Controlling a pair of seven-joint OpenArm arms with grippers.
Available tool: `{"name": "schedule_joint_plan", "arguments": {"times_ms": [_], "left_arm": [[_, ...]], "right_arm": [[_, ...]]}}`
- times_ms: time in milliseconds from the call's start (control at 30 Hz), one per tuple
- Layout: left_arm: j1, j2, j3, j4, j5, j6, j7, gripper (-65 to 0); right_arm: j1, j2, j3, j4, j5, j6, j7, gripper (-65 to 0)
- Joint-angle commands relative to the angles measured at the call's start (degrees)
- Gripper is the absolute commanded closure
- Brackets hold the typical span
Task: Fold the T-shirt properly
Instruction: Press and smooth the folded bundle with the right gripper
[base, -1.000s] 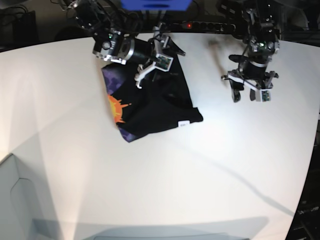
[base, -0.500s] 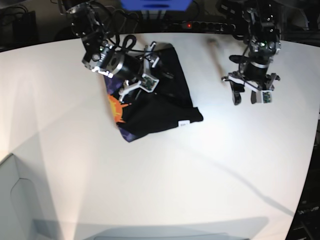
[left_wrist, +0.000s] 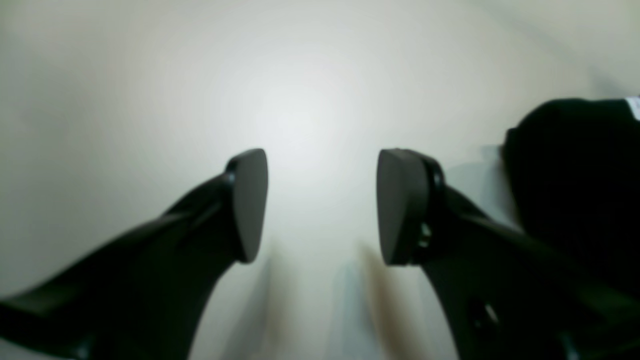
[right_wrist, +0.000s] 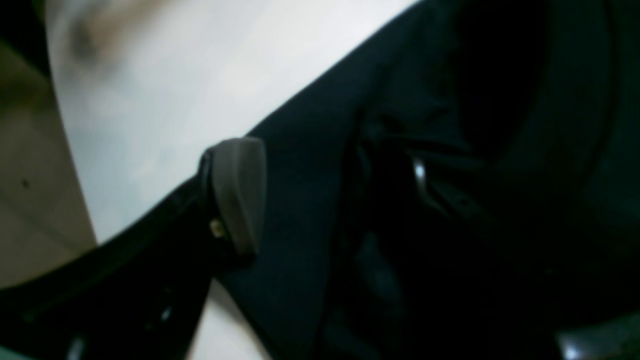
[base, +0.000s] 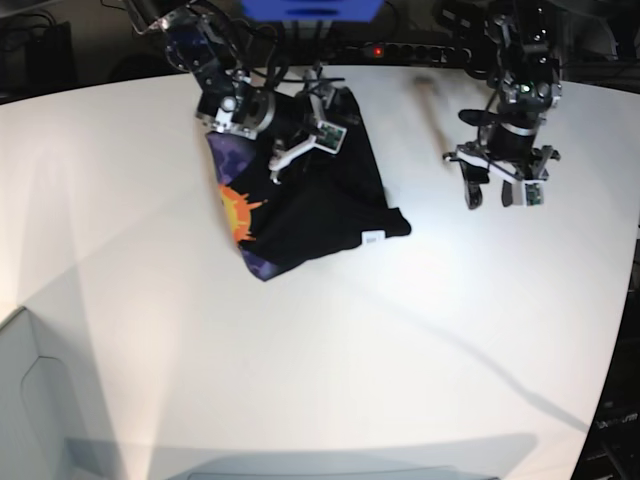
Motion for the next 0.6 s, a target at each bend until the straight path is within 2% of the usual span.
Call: {"name": "schedule_joint_plan", "arguments": {"times_ms": [0,233,433,567], "left_arm": [[-0.1,-0.4,-0.3,1.1,-0.2,-0.1,-1.2,-34.2],[0.7,-0.4,-0.3,3.5,-0.2,-0.3,-1.2,-34.2],[4.8,-0.4,-0.3,8.3,-0.2,-0.4,-1.2,-34.1],[9.0,-0.2,0.1,8.3,-0.3,-0.4,-1.2,-34.0]], "right_arm": [[-0.4,-0.1,-1.2,1.3,-0.2,0.0,0.1,-36.3],[-0.5,2.9,-4.3,11.7,-0.6,0.0,0.1,-36.3],[-0.6,2.3,1.4,16.0,-0.7,0.0,0.0,-36.3],[-0.3,0.7,7.8,15.4,-0.7,0.0,0.0,-36.3]]}}
